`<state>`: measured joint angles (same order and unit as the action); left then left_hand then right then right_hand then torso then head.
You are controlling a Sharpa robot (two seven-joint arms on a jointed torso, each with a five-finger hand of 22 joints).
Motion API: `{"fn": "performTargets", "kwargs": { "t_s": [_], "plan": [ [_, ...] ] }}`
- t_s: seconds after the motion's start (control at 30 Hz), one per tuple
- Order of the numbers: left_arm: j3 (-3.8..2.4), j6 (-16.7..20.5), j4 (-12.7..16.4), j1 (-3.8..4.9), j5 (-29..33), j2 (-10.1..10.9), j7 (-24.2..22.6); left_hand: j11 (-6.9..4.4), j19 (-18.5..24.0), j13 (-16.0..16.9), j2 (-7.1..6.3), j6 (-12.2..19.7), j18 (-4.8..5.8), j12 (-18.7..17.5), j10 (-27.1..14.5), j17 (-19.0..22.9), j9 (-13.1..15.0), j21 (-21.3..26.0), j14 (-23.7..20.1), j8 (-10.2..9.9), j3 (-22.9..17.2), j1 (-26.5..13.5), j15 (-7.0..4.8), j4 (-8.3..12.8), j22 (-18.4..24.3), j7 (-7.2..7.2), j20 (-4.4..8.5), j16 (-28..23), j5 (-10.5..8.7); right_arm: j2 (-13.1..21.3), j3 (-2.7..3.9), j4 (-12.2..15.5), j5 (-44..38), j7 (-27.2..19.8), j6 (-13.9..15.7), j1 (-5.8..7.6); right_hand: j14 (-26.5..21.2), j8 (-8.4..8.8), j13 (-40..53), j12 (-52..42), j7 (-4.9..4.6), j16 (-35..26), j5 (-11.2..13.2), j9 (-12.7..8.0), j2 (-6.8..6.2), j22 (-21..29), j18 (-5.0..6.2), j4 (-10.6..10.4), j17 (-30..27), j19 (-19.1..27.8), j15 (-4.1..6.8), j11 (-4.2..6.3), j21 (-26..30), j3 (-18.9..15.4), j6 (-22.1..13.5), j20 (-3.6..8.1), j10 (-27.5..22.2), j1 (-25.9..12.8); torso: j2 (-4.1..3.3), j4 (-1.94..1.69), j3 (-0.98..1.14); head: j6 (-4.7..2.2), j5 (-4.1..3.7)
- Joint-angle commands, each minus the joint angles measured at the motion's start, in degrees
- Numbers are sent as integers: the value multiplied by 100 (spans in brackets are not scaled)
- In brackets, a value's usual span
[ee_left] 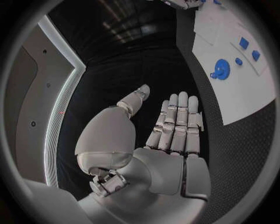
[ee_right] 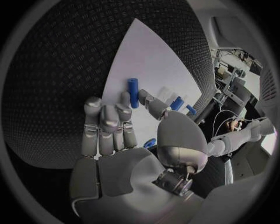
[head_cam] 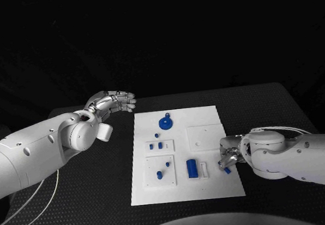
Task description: Assemble the parts on the task board
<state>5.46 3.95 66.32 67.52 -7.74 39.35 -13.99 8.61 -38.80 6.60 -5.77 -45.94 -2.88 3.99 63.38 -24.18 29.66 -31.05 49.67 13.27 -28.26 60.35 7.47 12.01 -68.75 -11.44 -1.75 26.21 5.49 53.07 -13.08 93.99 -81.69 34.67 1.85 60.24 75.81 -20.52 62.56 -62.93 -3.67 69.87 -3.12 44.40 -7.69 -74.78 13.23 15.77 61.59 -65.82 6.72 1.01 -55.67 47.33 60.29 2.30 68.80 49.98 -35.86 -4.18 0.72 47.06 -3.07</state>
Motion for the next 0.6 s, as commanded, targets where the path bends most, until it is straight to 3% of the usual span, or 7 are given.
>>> {"fn": "performTargets", "kwargs": {
  "t_s": [0.03,0.3,0.47,0.6],
  "plan": [
    [-3,-80,6,4,28,-18,-40,-10,-29,-6,1,19,-116,9,41,-8,-5,30,53,24,-6,-53,1,-30,-8,20,4,-22,2,-16,-45,25,515,-62,152,-68,7,458,-3,22,-180,-23,-27,-1019,212,-3,177,49,-6,-6,-25,-17,-13,89,-127,-56,35,186,2,-2,0,-10,-6],
    [-2,-76,-8,4,28,-23,-37,-10,-30,-8,2,18,-117,10,42,-12,-6,31,54,26,-6,-52,0,-31,-10,21,4,-25,2,103,-39,196,1404,-118,586,-53,19,451,-3,19,-157,-12,-46,-1054,194,-4,177,25,-15,-31,-9,6,-28,85,-38,-73,62,57,2,0,1,-20,-6],
    [-2,-84,-8,4,28,-41,-36,-10,-30,-8,1,18,-117,10,44,-13,-6,32,55,26,-6,-51,0,-31,-11,21,4,-25,3,136,-33,251,2030,-212,799,73,21,451,-2,20,-149,-9,-21,-1067,153,-3,177,10,-19,-43,1,15,-32,44,-12,-74,67,-32,0,-2,0,-13,-17],
    [-1,-88,-11,4,28,-48,-36,-11,-30,-8,1,17,-117,11,45,-15,-6,32,55,28,-6,-50,0,-31,-12,21,4,-27,3,133,-33,265,2145,-201,909,100,20,459,-2,23,-145,-8,-20,-1081,139,2,177,-14,-24,-49,10,20,-29,33,-2,-70,68,-88,0,-7,-3,-11,-17]
  ]
}}
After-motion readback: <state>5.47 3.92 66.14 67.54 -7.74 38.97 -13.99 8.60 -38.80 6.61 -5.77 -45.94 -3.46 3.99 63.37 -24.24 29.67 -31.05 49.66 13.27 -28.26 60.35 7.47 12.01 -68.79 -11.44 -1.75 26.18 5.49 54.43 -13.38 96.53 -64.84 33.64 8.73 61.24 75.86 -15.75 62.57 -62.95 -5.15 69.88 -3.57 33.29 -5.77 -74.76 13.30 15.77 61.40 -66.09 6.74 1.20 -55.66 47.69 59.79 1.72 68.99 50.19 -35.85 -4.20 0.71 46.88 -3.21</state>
